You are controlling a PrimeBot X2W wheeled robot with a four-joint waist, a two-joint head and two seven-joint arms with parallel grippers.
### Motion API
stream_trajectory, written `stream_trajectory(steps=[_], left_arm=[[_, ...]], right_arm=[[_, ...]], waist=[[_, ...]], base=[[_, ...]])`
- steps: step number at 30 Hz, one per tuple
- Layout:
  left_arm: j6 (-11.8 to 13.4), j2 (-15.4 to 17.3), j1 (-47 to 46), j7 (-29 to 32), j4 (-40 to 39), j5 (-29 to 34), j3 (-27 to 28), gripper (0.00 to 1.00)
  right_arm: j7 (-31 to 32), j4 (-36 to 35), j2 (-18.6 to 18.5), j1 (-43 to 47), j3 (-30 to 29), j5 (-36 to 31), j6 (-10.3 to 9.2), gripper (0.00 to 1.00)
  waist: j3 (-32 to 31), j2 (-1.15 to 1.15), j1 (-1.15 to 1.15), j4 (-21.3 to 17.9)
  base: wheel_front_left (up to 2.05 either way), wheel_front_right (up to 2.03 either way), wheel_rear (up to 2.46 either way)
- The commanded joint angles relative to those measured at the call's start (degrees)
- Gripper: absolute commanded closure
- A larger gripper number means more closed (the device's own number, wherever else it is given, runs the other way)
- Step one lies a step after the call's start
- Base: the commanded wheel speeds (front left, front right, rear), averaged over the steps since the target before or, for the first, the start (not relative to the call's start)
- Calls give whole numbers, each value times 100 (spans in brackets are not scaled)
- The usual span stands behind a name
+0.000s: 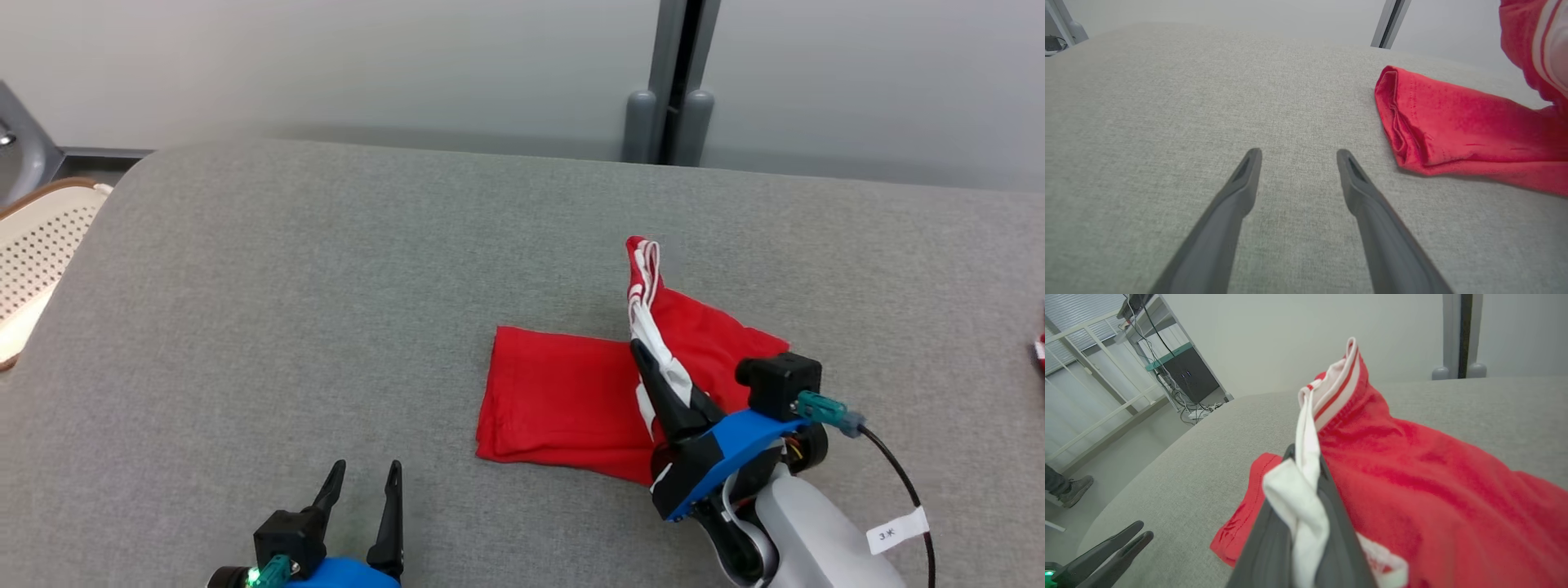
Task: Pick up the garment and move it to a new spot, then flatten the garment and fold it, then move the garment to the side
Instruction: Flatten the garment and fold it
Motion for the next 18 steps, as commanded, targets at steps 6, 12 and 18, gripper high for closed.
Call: stream_trajectory(steps=[6,12,18], left_arm=[[4,-3,-106,-14,7,-22,-47,0],[72,-2,-95,-13,51,49,114,0],[115,-1,-114,-13,-22,127,285,0]], right_arm=[[-92,211,11,-315,725,475,0,100],[-389,347,5,-515,1034,967,0,0],[-460,675,10,-332,87,122,0,0]], waist=[[148,0,0,308],[115,0,0,197],[-4,0,0,-164]], base=[[0,0,0],[0,0,0],[0,0,0]])
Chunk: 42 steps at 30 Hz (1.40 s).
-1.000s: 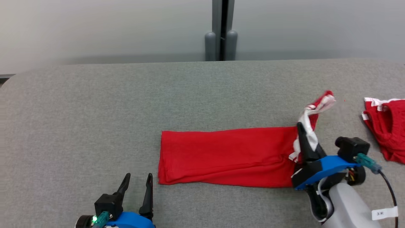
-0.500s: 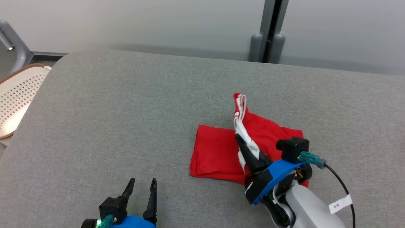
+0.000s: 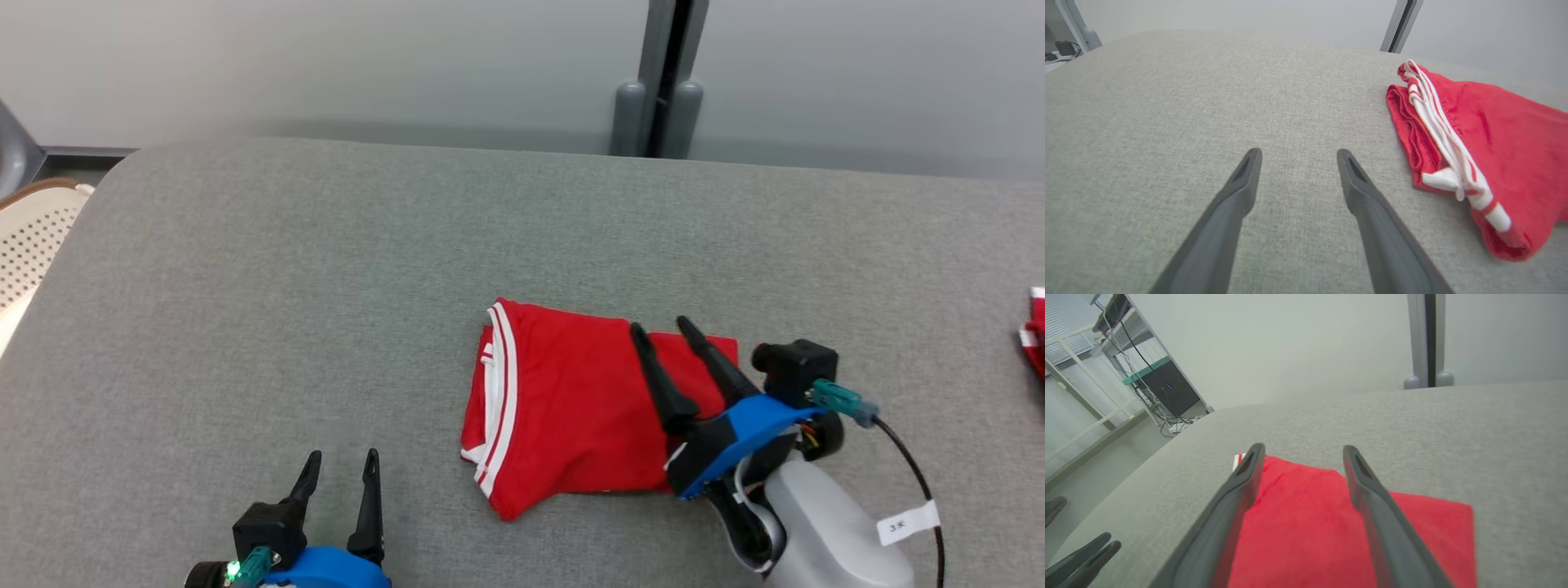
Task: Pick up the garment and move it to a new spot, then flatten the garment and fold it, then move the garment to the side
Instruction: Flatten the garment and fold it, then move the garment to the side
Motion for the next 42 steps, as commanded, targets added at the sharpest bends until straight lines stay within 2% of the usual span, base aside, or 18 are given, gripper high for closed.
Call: stream_trajectory(steps=[1,4,8,15,25,30,42], left_arm=[[21,0,-51,-12,-75,38,66,0],[32,0,-60,-12,-148,62,107,0],[31,1,-30,-12,-248,151,206,0],[28,-1,183,-12,-452,244,272,0],[69,0,510,-12,-648,209,183,0],[39,1,509,-12,-606,241,139,0],[-29,1,253,-12,-389,54,-8,0]], right_arm=[[-29,-21,-21,256,-499,-448,0,0],[-30,-135,-16,562,-1188,-1130,0,0],[-32,-326,-12,1020,-1817,-1743,0,0],[-32,-558,-12,1675,-2424,-2280,0,0],[-32,-539,-14,2021,-2559,-2537,0,0],[-32,-394,-13,1958,-2411,-2496,0,0],[93,612,-18,629,-1790,-2217,0,0]], waist=[[-102,0,0,-204],[-143,0,0,-378],[-208,0,0,-580],[-388,0,0,-745],[-466,0,0,-731],[-475,0,0,-662],[-158,0,0,-238]], base=[[0,0,0],[0,0,0],[0,0,0],[0,0,0],[0,0,0],[0,0,0],[0,0,0]])
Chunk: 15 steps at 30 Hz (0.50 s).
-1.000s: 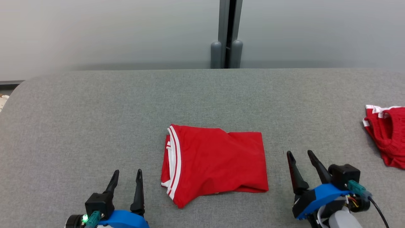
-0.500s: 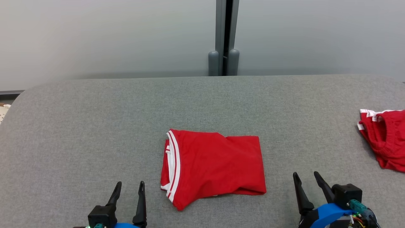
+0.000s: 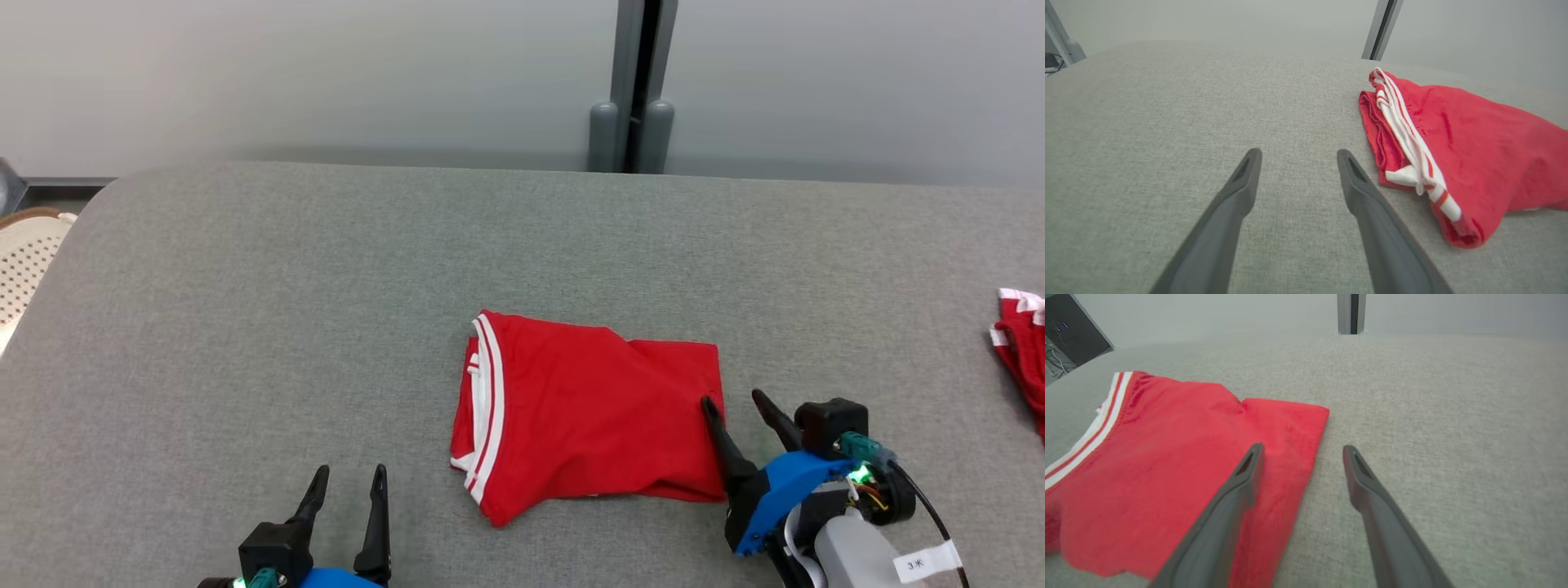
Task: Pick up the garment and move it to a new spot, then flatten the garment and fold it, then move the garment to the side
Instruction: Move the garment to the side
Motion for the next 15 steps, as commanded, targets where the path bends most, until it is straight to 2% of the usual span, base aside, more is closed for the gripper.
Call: stream_trajectory(steps=[1,6,7,8,9,10,15], left_arm=[[-17,4,-79,-12,14,-26,14,0],[-18,1,-149,-12,108,-94,-73,0],[-13,2,-152,-12,115,-96,-59,0],[-8,2,-156,-12,120,-92,-44,0],[-4,2,-162,-12,119,-89,-27,0],[-3,2,-165,-12,116,-82,-2,0],[9,2,-106,-12,102,-80,116,0]], right_arm=[[72,110,-13,-31,-10,-10,0,0],[608,978,3,-143,277,185,2,0],[654,1086,23,-124,367,223,2,4],[675,1178,34,-132,449,274,7,53],[648,1243,44,-140,488,314,8,87],[581,1294,46,-158,510,343,8,100],[180,1480,-32,-392,381,334,-9,100]], waist=[[65,0,0,81],[142,0,0,314],[156,0,0,335],[166,0,0,349],[179,0,0,353],[191,0,0,350],[187,0,0,123]], base=[[0,0,0],[0,0,0],[0,0,0],[0,0,0],[0,0,0],[0,0,0],[0,0,0]])
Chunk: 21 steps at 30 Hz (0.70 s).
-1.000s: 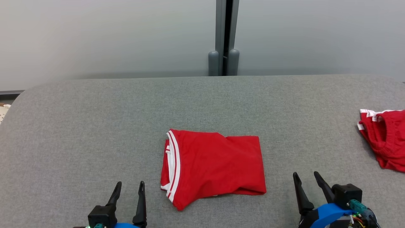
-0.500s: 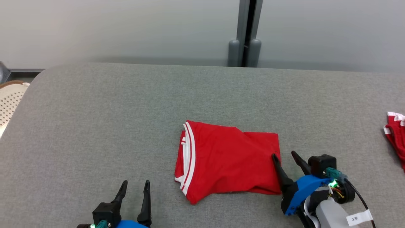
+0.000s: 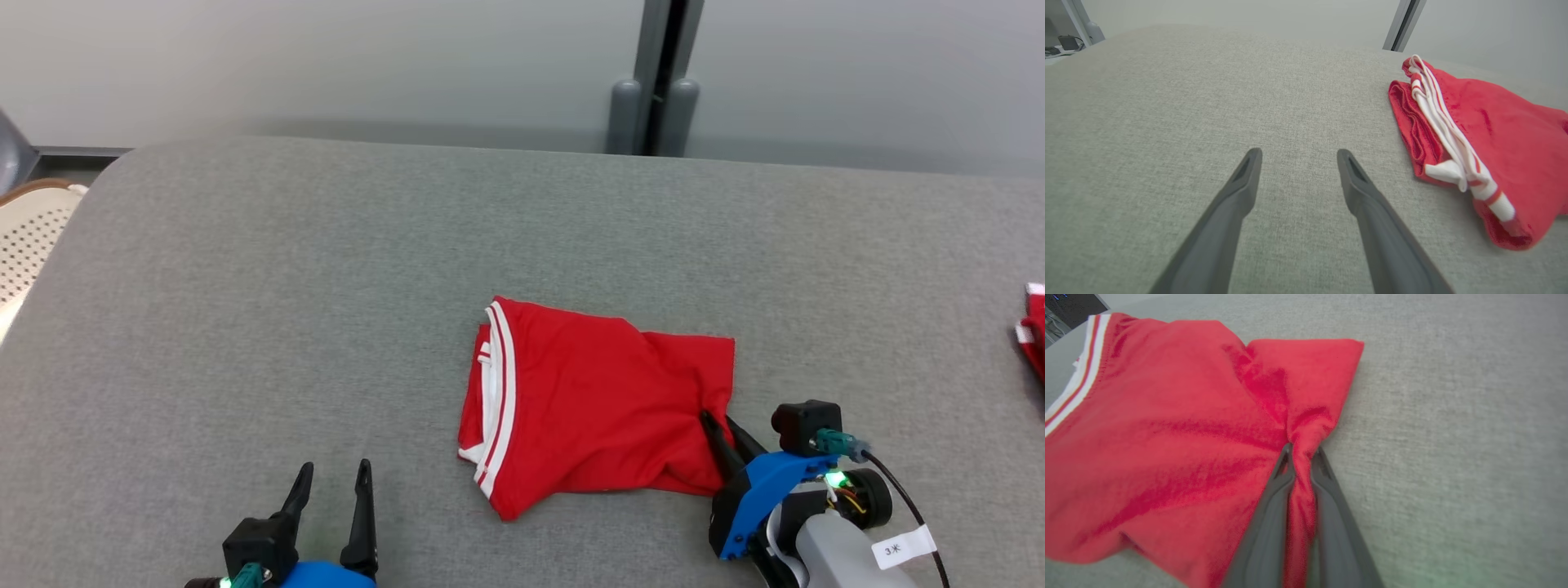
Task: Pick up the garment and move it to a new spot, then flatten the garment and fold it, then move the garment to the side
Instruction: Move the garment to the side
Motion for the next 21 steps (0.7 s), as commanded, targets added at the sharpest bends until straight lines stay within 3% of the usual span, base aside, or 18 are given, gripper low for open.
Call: stream_trajectory(steps=[1,14,21], left_arm=[[0,-4,6,-13,-12,-27,19,0],[-182,0,-217,-13,-188,30,-243,0],[-270,-2,-348,-13,-211,96,-680,0]], right_arm=[[29,195,-108,111,-44,2,-32,100],[-183,546,-133,234,-377,-104,-59,100],[-202,377,-90,334,-628,-255,-45,100]], waist=[[-65,0,0,-128],[-27,0,0,-2008],[4,0,0,-2567]], base=[[0,0,0],[0,0,0],[0,0,0]])
